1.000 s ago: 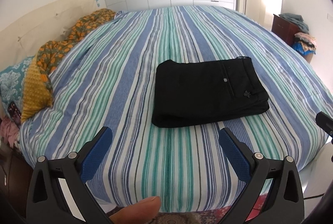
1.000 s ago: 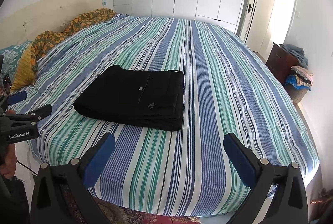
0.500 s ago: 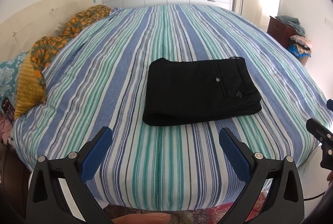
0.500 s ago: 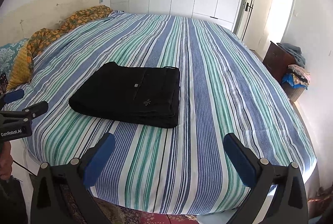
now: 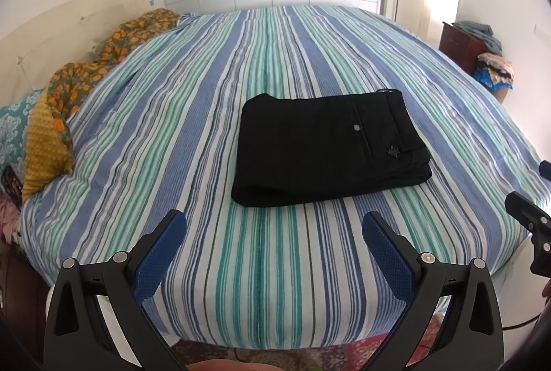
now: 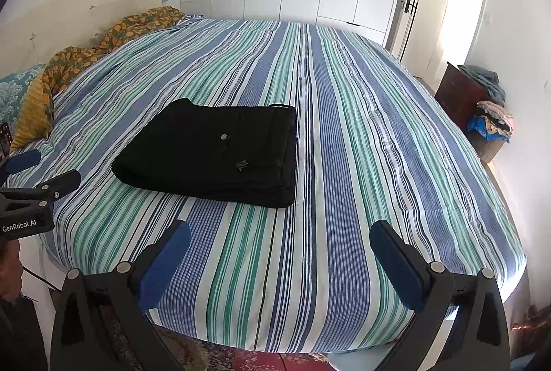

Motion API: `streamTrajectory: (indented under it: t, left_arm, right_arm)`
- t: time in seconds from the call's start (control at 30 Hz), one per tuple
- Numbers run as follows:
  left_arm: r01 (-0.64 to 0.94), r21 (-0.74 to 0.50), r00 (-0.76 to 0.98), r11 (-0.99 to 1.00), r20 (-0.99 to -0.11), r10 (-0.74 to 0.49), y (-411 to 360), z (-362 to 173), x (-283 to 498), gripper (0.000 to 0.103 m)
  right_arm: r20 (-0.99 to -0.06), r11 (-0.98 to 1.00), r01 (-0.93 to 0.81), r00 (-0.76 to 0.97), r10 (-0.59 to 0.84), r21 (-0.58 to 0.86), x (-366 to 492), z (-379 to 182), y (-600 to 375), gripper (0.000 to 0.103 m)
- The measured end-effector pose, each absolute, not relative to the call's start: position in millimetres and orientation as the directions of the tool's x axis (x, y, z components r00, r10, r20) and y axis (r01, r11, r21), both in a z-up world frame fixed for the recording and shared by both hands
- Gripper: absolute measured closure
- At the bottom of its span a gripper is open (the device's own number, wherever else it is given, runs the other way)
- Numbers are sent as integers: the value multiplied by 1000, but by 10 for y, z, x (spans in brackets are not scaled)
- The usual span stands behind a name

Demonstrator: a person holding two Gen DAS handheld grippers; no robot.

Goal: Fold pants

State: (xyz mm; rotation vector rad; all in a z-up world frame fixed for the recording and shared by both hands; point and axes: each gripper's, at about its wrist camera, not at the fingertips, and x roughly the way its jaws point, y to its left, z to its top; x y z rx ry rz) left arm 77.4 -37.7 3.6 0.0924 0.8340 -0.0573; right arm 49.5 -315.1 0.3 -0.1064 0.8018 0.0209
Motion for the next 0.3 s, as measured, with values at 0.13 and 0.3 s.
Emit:
streamTrajectory:
  t: [0.13,0.3]
  left_arm:
    - [89,59,667,994,-745,-16,-384,20,772,1]
    - [91,50,659,995,-751,-22,-394,18,761,1]
  right_arm:
    - [-722,994,-61,691,-21,-87,498,-13,-3141,0]
    - [-726,994,-65,687,-17,-85,495,-36,-3117,0]
